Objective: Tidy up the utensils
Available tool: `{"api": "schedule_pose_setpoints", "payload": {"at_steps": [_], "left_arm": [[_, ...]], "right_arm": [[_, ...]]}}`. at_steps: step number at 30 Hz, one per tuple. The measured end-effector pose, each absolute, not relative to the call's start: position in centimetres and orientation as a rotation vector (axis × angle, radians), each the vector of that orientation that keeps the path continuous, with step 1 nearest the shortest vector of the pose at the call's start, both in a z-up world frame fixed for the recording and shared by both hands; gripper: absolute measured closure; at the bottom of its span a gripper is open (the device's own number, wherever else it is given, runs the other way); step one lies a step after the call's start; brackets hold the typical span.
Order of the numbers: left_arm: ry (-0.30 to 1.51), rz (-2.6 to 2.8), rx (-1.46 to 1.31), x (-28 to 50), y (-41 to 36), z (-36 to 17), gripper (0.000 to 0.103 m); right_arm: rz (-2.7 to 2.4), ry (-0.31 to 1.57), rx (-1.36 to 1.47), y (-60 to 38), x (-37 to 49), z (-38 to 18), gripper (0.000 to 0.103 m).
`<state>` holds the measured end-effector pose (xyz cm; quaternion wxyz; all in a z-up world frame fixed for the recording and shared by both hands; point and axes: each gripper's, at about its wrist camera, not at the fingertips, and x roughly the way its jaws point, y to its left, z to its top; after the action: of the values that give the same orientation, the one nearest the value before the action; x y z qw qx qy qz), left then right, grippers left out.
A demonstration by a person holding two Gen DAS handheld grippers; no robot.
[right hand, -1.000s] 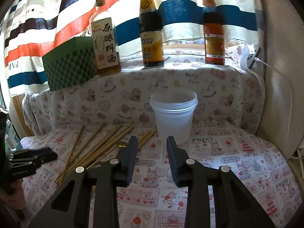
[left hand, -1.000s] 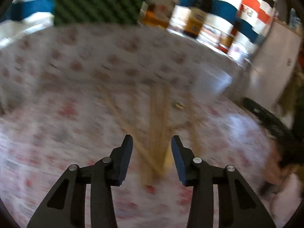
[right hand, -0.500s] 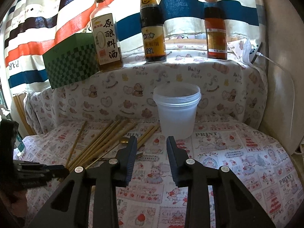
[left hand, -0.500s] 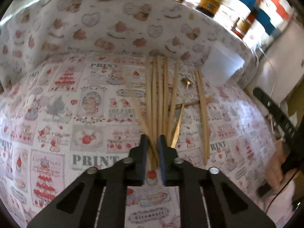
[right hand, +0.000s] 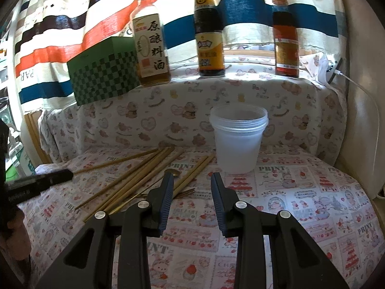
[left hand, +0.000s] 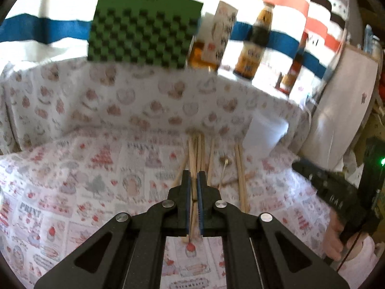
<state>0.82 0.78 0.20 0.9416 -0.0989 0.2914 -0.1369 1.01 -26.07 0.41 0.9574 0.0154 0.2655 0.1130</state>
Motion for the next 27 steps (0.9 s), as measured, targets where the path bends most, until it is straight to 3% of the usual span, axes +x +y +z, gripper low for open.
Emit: {"api": "schedule_pose_setpoints", "payload": {"at_steps": [10, 15, 27], "left_arm": [[0.37, -0.173, -0.272, -2.1, 3.5, 3.4, 0.099], [0.385, -0.187, -0.339, -2.2, 4.8, 3.5, 0.099], [0.36, -0.183, -0.139, -2.8, 1.1, 3.0, 0.099]], "right_arm": [[0.273, 0.564, -0.035, -23.8, 0.3, -0.3, 0.069], [0.315, 0.627, -0.019, -23.4, 0.6, -1.0, 0.069], [0.453, 0.833, 0.041, -21.4, 1.6, -3.9, 0.068]]}}
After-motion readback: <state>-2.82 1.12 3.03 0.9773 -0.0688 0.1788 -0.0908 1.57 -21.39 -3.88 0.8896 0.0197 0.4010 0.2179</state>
